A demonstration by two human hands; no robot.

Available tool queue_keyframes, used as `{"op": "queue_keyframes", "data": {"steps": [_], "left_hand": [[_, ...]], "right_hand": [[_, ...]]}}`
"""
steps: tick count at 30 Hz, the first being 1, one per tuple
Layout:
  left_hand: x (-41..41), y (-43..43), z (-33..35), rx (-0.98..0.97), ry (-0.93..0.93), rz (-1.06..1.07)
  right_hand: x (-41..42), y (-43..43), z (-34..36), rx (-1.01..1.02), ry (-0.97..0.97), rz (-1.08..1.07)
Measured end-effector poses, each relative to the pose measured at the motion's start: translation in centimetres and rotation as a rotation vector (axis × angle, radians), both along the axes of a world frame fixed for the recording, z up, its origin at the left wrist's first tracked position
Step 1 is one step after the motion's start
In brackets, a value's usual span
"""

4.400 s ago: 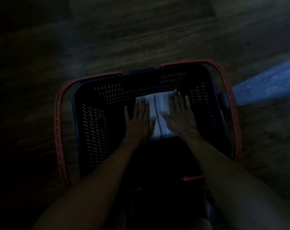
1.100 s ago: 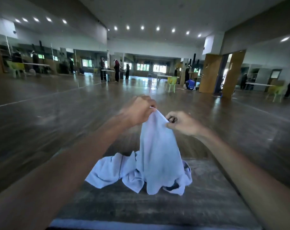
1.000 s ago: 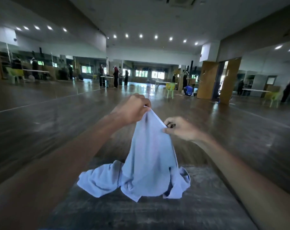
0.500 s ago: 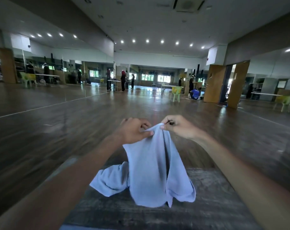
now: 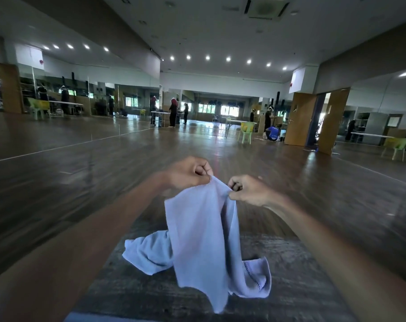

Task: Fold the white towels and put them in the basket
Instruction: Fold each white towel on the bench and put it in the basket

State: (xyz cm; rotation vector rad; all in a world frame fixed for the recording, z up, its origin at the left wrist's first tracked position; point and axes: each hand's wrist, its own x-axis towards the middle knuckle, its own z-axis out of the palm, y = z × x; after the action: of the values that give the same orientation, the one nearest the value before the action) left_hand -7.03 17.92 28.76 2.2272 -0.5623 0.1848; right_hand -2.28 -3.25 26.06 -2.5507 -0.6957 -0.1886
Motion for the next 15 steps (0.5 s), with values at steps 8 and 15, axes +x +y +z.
{"op": "queue_keyframes", "data": {"steps": [8, 15], "left_hand": [[-1.2, 6.0, 3.4, -0.012, -0.123, 0.149], [-1.0, 6.9, 1.5, 0.164, -0.144, 0.245]], "right_hand": [[1.5, -3.2, 0.1, 0.040, 0.017, -0.082], [1.0, -2.0, 1.3, 0.198, 0.026, -0.002]]}}
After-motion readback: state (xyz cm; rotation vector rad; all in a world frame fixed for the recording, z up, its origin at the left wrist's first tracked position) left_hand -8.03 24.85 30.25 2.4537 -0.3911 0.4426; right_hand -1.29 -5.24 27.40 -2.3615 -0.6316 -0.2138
